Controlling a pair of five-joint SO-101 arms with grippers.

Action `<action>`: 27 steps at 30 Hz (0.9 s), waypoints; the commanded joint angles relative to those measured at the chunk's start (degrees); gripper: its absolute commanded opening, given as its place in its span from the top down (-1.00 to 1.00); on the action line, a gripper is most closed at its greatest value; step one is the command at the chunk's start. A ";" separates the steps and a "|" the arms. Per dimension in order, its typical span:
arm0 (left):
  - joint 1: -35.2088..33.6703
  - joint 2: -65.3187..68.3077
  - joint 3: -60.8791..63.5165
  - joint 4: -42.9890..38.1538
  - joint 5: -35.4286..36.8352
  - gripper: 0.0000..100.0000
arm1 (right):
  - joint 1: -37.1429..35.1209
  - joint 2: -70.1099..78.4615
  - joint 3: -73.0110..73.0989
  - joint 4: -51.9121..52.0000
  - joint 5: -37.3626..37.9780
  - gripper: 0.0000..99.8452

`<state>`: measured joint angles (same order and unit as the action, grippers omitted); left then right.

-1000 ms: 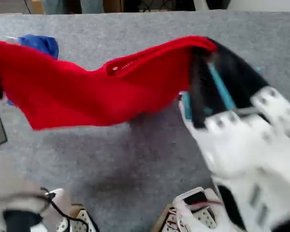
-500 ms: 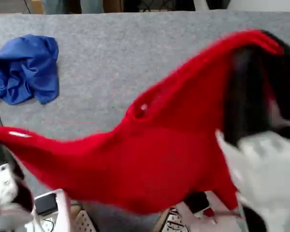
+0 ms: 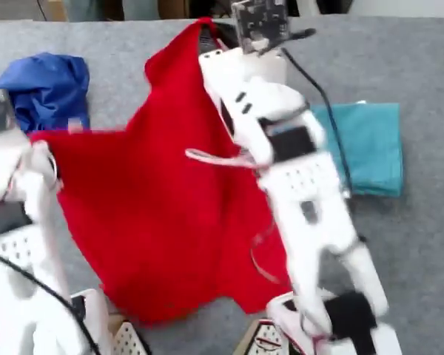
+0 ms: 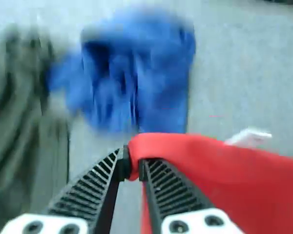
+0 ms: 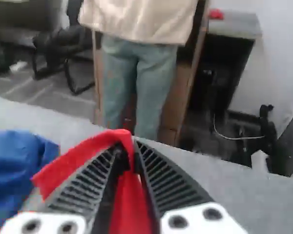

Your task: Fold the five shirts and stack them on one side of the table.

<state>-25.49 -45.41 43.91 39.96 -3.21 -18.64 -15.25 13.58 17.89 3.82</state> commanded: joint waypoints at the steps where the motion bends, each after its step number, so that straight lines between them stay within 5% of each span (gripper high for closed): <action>1: -0.13 12.48 -11.03 -16.00 0.00 0.94 | 2.11 5.76 -2.24 -10.81 0.18 0.97; 10: 4.62 30.42 -39.16 2.73 -0.44 0.94 | 4.75 15.25 -19.82 -4.13 0.09 0.97; 16: 5.58 31.03 -37.93 13.27 -0.53 0.94 | 6.07 16.13 -22.20 1.49 0.35 0.97; 24: 5.58 31.03 -32.40 34.99 -5.45 0.94 | 5.01 5.85 -15.87 26.11 0.88 0.97; 27: 5.58 30.95 -26.86 40.00 -7.82 0.94 | 3.52 -1.45 -8.22 33.05 8.44 0.97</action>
<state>-20.48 -14.02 13.85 75.56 -8.84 -13.54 -8.66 0.75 45.14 6.20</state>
